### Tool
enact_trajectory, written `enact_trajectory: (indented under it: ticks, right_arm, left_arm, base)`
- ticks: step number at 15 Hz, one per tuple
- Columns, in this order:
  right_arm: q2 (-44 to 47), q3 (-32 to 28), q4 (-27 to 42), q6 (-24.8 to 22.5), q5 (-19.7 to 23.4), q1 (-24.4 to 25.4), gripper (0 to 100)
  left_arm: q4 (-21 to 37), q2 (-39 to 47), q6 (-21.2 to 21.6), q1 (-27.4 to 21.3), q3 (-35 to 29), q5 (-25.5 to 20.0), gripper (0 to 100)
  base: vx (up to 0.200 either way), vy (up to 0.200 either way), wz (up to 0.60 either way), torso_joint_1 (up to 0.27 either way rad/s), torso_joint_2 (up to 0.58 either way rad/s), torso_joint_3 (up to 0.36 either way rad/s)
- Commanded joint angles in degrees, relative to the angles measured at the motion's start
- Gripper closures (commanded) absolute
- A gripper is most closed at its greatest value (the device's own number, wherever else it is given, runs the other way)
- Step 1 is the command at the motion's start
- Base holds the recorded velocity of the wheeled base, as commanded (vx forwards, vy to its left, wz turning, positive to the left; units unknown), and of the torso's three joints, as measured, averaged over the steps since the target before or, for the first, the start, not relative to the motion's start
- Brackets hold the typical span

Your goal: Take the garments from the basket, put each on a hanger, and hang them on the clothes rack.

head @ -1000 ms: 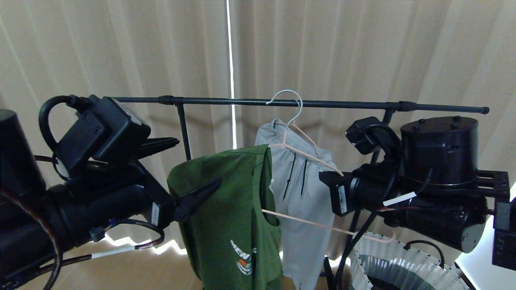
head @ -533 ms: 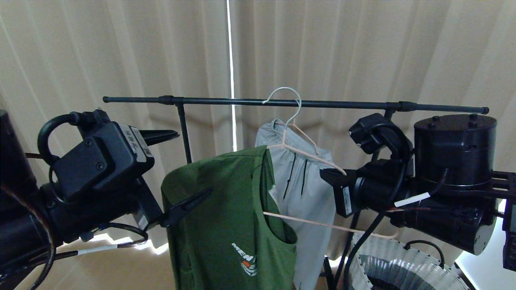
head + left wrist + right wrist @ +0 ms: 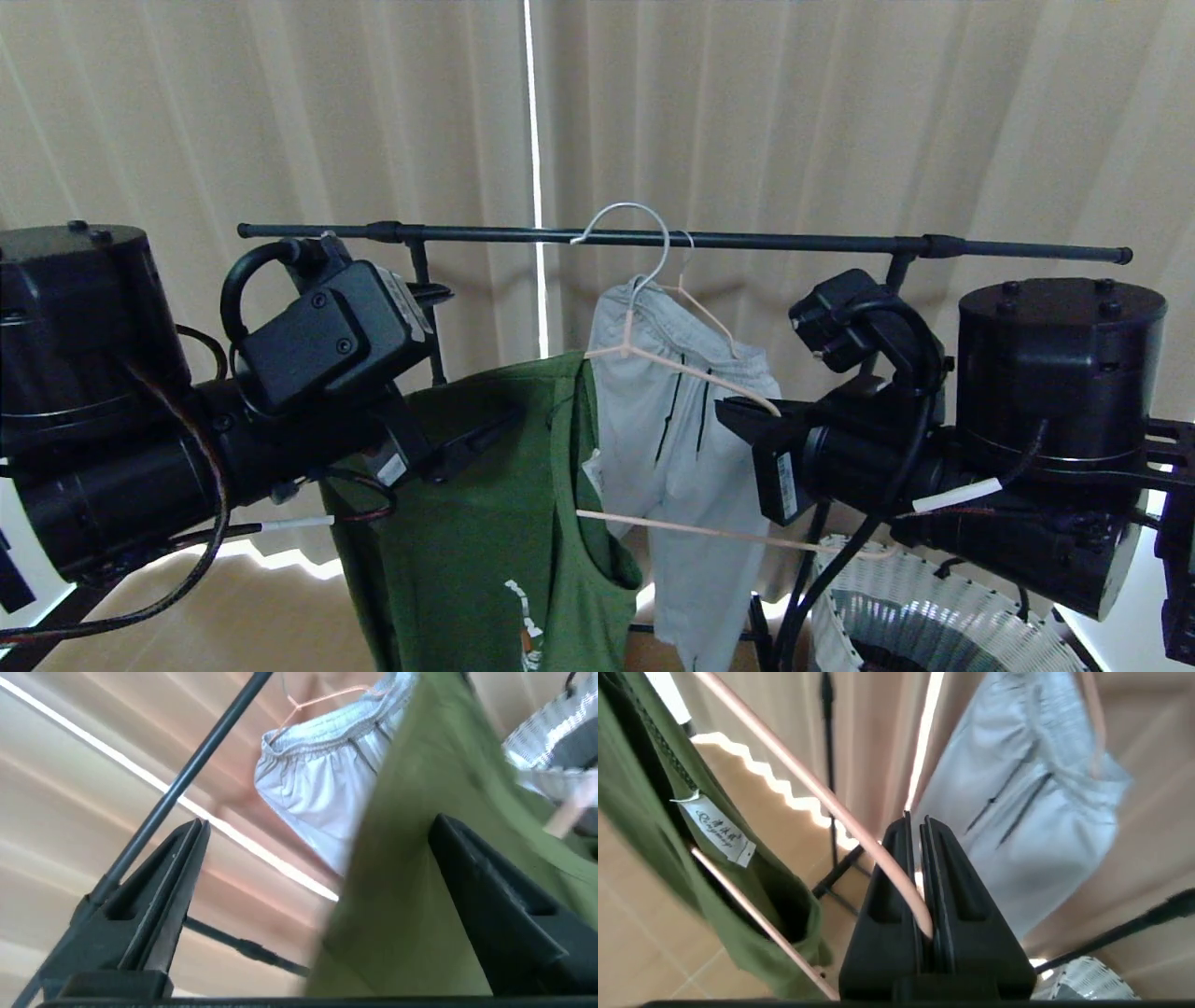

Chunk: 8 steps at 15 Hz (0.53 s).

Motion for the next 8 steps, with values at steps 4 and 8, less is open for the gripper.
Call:
enact_trajectory:
  ticks: [4,8]
  right_arm:
    - [-0.1,0.7,-1.4,-0.1,0.9,1.9,100]
    - [-0.1,0.6,-1.4,-0.1,0.9,2.1,100]
  left_arm:
    - [-0.1,0.9,2.6,2.9,0.3,-0.1,0]
    - [-0.2,0.6,3.4,3.5,1.0,-0.1,100]
  base:
    - [0.000,0.000,0.00,0.000,0.00,0.000]
    - [0.000,0.000,0.00,0.000,0.00,0.000]
